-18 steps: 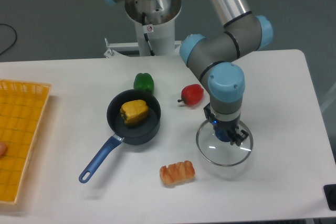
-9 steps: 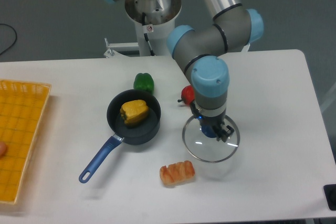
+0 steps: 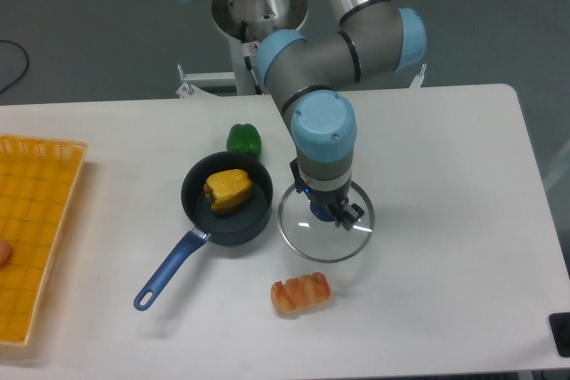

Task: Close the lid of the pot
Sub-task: 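Carry the glass lid over to the dark blue saucepan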

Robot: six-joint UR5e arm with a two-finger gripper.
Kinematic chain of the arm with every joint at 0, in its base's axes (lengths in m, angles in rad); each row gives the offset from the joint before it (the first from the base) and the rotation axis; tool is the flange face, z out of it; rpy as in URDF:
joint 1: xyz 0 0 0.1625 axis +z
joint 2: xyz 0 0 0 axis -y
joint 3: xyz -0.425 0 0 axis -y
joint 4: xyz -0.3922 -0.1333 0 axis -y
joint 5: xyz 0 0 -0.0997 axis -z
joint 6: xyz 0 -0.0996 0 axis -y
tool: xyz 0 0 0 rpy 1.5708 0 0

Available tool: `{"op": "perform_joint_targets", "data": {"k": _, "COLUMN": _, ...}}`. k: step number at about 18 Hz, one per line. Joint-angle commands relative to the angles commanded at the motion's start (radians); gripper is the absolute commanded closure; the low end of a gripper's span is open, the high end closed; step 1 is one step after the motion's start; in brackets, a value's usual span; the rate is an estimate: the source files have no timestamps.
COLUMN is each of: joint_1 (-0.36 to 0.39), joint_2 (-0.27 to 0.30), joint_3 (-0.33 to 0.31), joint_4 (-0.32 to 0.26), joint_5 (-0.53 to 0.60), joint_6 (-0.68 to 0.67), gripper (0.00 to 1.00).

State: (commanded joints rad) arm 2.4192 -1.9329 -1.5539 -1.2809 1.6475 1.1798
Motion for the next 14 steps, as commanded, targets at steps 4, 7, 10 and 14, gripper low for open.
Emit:
{"op": "perform_joint_targets", "data": {"k": 4, "joint_1": -0.031, "joint_2": 0.018, "joint_3": 0.000, "joint_4": -0.020, "joint_5": -0.021, "joint_6": -0.040, "gripper": 0.42}}
{"op": "perform_joint_targets", "data": {"k": 7, "joint_1": -0.058, "joint_2": 0.037, "joint_3": 0.000, "joint_4": -0.028, "joint_5": -0.029, "joint_6": -0.069, "gripper": 0.42}}
{"op": "perform_joint_targets", "data": {"k": 10, "joint_1": -0.091, "joint_2": 0.057, "joint_3": 0.000, "joint_4": -0.040, "joint_5": -0.029, "joint_6": -0.091, "gripper": 0.42}}
{"op": "perform_joint_targets", "data": {"k": 14, "joint_1": -0.127, "joint_2": 0.075, "joint_3": -0.003, "joint_4": -0.037, "joint_5": -0.028, "joint_6": -0.112, "gripper": 0.42}}
